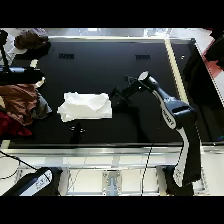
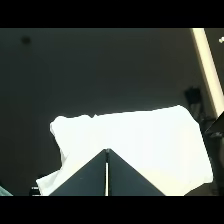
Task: Fold the shirts.
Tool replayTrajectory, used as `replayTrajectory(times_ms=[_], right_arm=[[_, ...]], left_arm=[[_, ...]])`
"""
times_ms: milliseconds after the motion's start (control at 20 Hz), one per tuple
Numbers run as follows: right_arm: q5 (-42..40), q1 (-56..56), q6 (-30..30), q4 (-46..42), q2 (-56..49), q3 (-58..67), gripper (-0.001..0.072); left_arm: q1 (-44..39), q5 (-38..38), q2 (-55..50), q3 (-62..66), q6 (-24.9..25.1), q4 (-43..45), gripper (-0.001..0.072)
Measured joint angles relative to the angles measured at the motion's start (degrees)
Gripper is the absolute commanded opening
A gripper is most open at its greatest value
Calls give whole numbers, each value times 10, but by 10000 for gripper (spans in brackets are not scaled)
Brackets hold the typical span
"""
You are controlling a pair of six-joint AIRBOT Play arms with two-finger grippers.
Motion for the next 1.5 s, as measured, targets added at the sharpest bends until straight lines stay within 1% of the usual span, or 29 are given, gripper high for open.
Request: replayTrajectory(times_ms=[100, 150, 200, 250, 300, 400, 500, 550, 650, 700, 800, 1000, 1150, 1300, 1500], right_arm=[[-4, 23, -14, 27, -14, -1, 661], [-17, 35, -19, 41, -18, 0, 573], [-24, 46, -23, 51, -21, -1, 415], [-31, 57, -27, 65, -24, -1, 130], [-35, 64, -32, 81, -25, 0, 16], [-40, 75, -48, 114, -26, 13, 13], [-26, 76, -65, 135, -24, 46, 12], [-16, 70, -70, 135, -20, 69, 12], [5, 50, -70, 105, -2, 109, 12], [19, 36, -64, 81, 13, 121, 12], [57, -5, -50, -3, 55, 137, 12], [172, -113, -18, -244, 169, 137, 12], [217, -214, -9, -380, 258, 120, 11], [256, -332, -3, -446, 313, 97, 12], [277, -477, 1, -478, 349, 41, 12]], left_arm=[[0, 0, -3, 0, 0, -1, 10], [0, 0, -3, 0, 0, -1, 10], [0, 0, -4, 0, 0, -2, 10], [0, -1, -5, 0, 0, -2, 10], [0, -1, -5, 0, 0, -2, 10], [0, -5, -5, 0, 0, -3, 10], [0, -9, -5, 0, 0, -3, 10], [0, -11, -5, 0, 0, -3, 10], [0, -13, -5, 0, 0, -3, 10], [0, -14, -5, 0, 0, -3, 10], [0, -15, -5, 0, 0, -3, 10], [0, -19, -5, 0, -3, -3, 10], [0, -20, -5, 0, -18, -3, 10], [0, -21, -5, 0, -34, -3, 10], [0, -22, -5, 0, -43, -3, 10]])
